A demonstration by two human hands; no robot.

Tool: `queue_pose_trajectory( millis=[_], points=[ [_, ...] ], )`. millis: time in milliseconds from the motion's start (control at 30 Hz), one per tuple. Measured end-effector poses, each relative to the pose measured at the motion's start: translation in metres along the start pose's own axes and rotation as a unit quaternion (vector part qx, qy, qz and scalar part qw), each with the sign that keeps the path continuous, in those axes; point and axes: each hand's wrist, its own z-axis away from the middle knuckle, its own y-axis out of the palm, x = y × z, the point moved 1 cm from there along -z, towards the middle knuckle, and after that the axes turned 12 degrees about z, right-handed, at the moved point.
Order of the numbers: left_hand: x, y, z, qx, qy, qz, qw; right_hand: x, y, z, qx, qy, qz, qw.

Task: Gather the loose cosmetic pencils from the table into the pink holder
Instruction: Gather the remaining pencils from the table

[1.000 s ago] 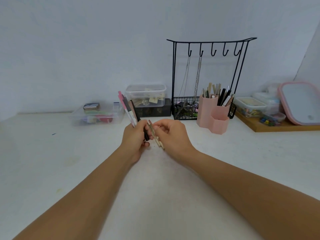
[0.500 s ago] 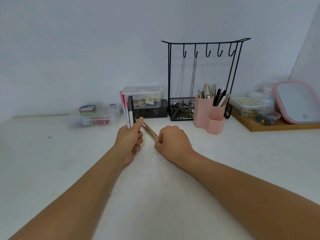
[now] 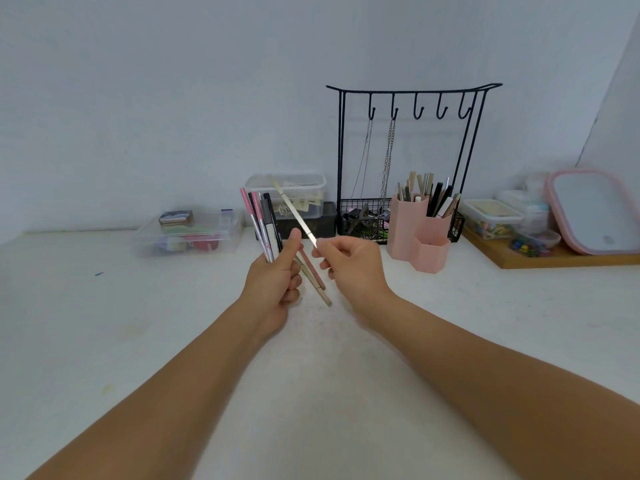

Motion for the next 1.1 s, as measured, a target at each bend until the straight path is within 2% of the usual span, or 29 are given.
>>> queue_pose_trajectory(
  millis=[67,133,433,500,567,667,733,900,1100],
  points=[
    [0.000,0.000,0.000,0.002,0.016,0.005,1.000,-0.001,0.008,0.006,0.054,0.030,-0.061,0.996],
    [-0.001,-0.002,0.000,0.002,0.025,0.000,1.000,-0.003,0.015,0.010,0.076,0.039,-0.074,0.994],
    [0.002,-0.007,-0.007,-0.059,0.048,-0.080,0.994,-0.009,0.018,0.013,0.085,-0.045,0.009,0.995],
    [0.000,-0.008,-0.009,-0.076,0.048,-0.081,0.993,-0.009,0.015,0.007,0.014,-0.048,0.078,0.996],
    [-0.003,-0.010,-0.012,-0.095,0.041,-0.076,0.992,-0.011,0.006,0.001,-0.044,-0.069,0.210,0.974],
    [-0.009,-0.017,-0.014,-0.119,0.016,-0.069,0.990,-0.013,-0.005,0.000,-0.016,-0.057,0.412,0.909],
    [-0.009,-0.022,-0.015,-0.097,0.001,-0.051,0.994,-0.014,-0.006,0.000,0.021,-0.027,0.464,0.885],
    [-0.010,-0.022,-0.013,-0.055,-0.032,-0.033,0.997,-0.012,-0.002,-0.001,0.067,-0.024,0.486,0.871],
    [-0.010,-0.019,-0.011,-0.015,-0.070,-0.032,0.997,-0.016,-0.003,-0.002,0.072,-0.038,0.431,0.899]
  ],
)
